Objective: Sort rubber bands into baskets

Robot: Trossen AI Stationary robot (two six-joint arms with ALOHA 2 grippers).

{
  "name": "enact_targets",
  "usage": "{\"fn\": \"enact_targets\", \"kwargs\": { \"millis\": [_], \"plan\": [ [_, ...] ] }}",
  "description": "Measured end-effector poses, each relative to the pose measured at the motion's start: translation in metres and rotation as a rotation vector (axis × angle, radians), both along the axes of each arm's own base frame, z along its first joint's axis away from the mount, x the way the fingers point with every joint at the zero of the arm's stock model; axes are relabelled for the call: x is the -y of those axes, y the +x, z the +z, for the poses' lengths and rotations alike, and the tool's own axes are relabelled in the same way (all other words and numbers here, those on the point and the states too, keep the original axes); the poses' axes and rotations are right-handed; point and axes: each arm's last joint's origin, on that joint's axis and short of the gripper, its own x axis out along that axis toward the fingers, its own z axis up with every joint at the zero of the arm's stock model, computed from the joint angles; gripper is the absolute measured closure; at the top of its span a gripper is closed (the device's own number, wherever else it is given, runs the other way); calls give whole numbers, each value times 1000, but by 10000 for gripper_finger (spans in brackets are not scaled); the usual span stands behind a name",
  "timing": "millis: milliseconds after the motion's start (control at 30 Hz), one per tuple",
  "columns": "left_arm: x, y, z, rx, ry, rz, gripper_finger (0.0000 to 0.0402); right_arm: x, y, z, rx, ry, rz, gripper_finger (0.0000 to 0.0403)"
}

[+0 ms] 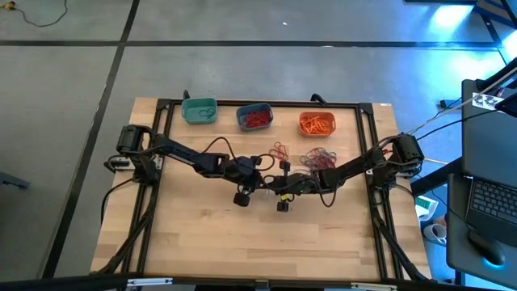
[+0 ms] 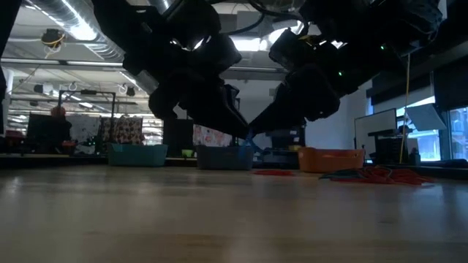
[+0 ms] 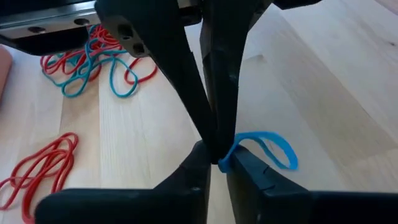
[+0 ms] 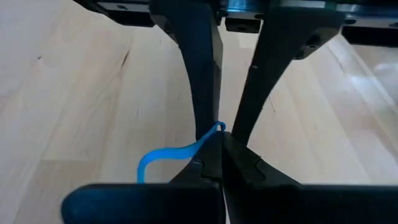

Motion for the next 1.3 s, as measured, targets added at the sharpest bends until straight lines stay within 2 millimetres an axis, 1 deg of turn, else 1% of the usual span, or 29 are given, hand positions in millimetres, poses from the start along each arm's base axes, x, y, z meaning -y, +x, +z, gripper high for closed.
{"fn": "enact_targets", "kwargs": {
  "millis": [100, 267, 333, 433, 567, 600, 667, 767, 867, 933, 1067, 1167, 1300],
  "plan": [
    [0, 0, 0, -1, 2, -2, 376, 0, 0, 0, 1, 15, -4, 380],
    [0, -1, -1, -10, 8, 1, 372, -1, 0, 0, -2, 43, 1, 318],
    [0, -1, 1, -11, 23, 13, 373, -1, -2, 3, -16, 34, 15, 303],
    [-2, -2, 5, -6, 46, 47, 384, 1, -8, 11, -56, 2, 19, 294],
    [-3, -10, 8, -72, 82, 75, 399, 3, -20, 21, -125, 13, -2, 292],
    [-4, -13, 14, -68, 99, 97, 400, 4, -24, 23, -140, 26, -13, 292],
    [-6, -19, 23, -85, 137, 144, 399, 5, -28, 23, -180, 43, -37, 292],
    [-11, -31, 38, -109, 197, 232, 396, 6, -33, 16, -251, 54, -65, 292],
    [-18, -44, 56, -115, 251, 321, 395, 6, -32, 11, -278, 56, -76, 292],
    [-27, -54, 65, -129, 292, 391, 395, 7, -34, 9, -298, 46, -85, 292],
    [-55, -74, 84, -147, 336, 543, 395, 7, -32, 11, -275, 40, -98, 292],
    [-80, -90, 95, -162, 329, 647, 394, 7, -32, 11, -275, 38, -100, 292],
    [-117, -111, 103, -172, 312, 809, 394, 8, -32, 11, -271, 28, -113, 292]
  ]
}}
